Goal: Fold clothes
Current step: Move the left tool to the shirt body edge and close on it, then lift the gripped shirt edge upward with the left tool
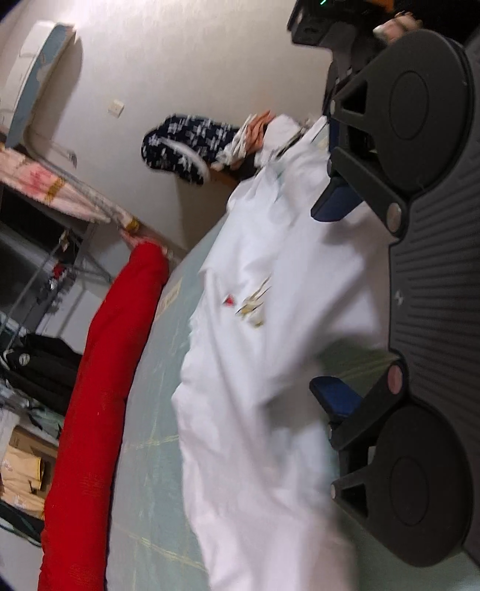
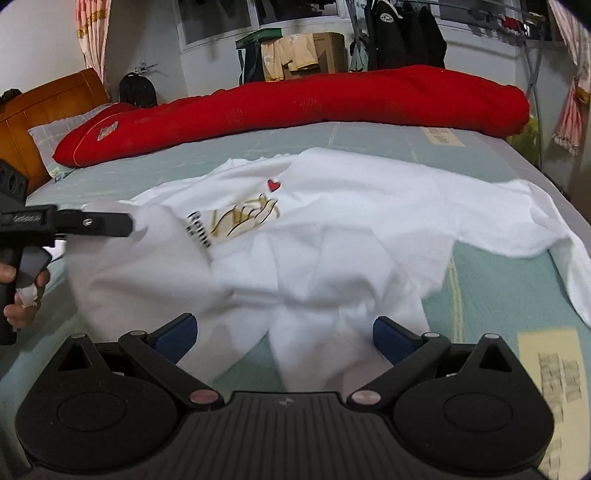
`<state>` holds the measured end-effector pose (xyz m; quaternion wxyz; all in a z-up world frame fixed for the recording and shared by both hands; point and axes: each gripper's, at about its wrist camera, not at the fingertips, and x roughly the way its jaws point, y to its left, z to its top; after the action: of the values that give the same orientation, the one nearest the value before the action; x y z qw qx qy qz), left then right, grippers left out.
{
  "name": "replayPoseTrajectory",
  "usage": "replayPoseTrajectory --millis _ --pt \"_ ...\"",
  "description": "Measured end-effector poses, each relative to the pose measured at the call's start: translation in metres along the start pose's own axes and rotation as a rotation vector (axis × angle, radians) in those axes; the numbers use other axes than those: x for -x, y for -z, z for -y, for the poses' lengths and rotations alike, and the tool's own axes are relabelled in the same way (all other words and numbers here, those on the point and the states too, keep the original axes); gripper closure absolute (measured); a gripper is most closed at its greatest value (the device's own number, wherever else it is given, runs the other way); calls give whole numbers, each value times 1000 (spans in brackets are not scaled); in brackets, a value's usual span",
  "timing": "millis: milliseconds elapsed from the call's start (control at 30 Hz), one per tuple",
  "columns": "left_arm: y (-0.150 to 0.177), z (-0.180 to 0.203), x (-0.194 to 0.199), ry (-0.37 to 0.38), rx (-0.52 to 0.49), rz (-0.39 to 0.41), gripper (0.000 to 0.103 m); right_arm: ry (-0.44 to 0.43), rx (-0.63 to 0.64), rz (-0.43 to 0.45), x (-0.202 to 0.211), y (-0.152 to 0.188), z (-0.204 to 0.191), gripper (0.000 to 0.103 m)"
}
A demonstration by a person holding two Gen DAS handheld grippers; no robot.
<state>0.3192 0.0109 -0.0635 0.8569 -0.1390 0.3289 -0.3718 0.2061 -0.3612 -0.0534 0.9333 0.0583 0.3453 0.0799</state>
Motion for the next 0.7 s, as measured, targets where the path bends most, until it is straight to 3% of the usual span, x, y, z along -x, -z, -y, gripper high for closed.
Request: replayPoseTrajectory --millis 233,400,467,633,700 --pt "51 2 27 25 59 -39 14 -86 -152 -10 38 42 -6 0" --pt "47 -9 7 25 106 -43 15 -96 -170 -32 42 53 -14 0" --pt "41 -15 -3 27 126 -50 20 -98 -168 -33 44 54 -16 0" --pt "30 -14 -24 1 103 -91 46 -96 -180 -17 45 53 -14 0" --pt "28 -12 -24 -1 118 -113 50 -99 -194 -19 44 55 -12 0"
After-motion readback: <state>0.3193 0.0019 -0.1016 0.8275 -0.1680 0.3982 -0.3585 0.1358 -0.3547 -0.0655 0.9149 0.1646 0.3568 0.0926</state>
